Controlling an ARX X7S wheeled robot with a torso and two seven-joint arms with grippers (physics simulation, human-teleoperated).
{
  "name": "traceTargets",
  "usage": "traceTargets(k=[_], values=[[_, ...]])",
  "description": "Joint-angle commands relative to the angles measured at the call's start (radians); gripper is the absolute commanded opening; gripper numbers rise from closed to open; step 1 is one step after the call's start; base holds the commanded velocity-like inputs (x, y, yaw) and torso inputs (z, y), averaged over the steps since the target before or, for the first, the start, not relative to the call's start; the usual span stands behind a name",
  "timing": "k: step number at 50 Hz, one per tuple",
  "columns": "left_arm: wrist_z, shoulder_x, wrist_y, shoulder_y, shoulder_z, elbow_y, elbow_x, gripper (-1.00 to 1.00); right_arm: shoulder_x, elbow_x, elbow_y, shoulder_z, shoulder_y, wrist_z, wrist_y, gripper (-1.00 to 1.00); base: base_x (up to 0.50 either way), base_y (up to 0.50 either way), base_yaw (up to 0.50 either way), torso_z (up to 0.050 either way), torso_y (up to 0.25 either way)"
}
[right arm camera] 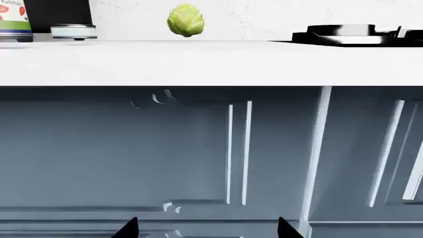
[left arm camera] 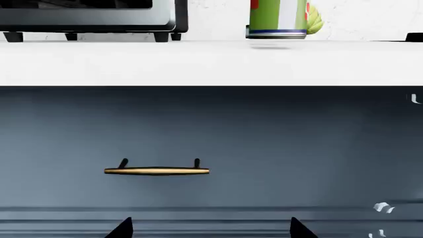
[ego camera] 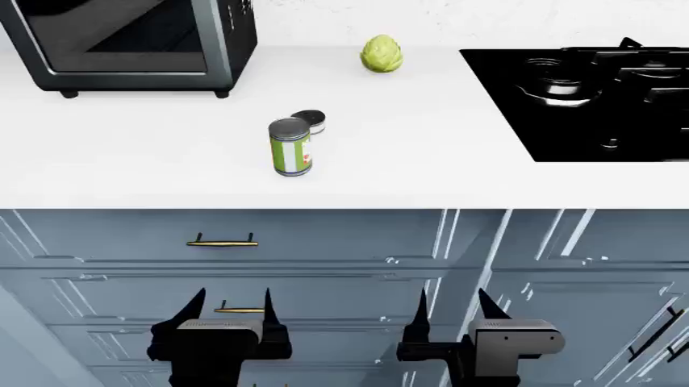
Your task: Pick the cans from the counter and place them in their designated side in the cabinet.
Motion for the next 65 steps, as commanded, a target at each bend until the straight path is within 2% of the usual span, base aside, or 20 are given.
traceTargets(k=[1,17,52,59,65], values=[[-0.015,-0.017,-0.005,-0.002,0.019,-0.001,-0.017,1.0,0.016,0.015,0.0,-0.022,0.002,0.018,0.006,1.0,0.0,0.0,0.0,0.0,0.0],[-0.04,-0.059,-0.024,-0.014,0.07,-0.01,-0.062,1.0,0.055,0.045,-0.022,-0.07,0.006,0.065,0.035,1.0,0.0,0.17,0.0,0.0,0.0],[-0.079,-0.096,-0.015,-0.024,0.114,-0.02,-0.124,1.0,0.104,0.075,-0.013,-0.124,0.01,0.114,0.014,1.0,0.0,0.26,0.0,0.0,0.0],[-0.076,-0.115,-0.104,-0.023,0.129,0.047,-0.149,1.0,0.118,0.093,-0.072,-0.13,0.01,0.119,0.092,1.0,0.0,0.0,0.0,0.0,0.0],[-0.057,-0.144,-0.28,-0.032,0.141,0.247,-0.221,1.0,0.134,0.145,-0.236,-0.141,0.006,0.107,0.259,1.0,0.0,0.0,0.0,0.0,0.0]])
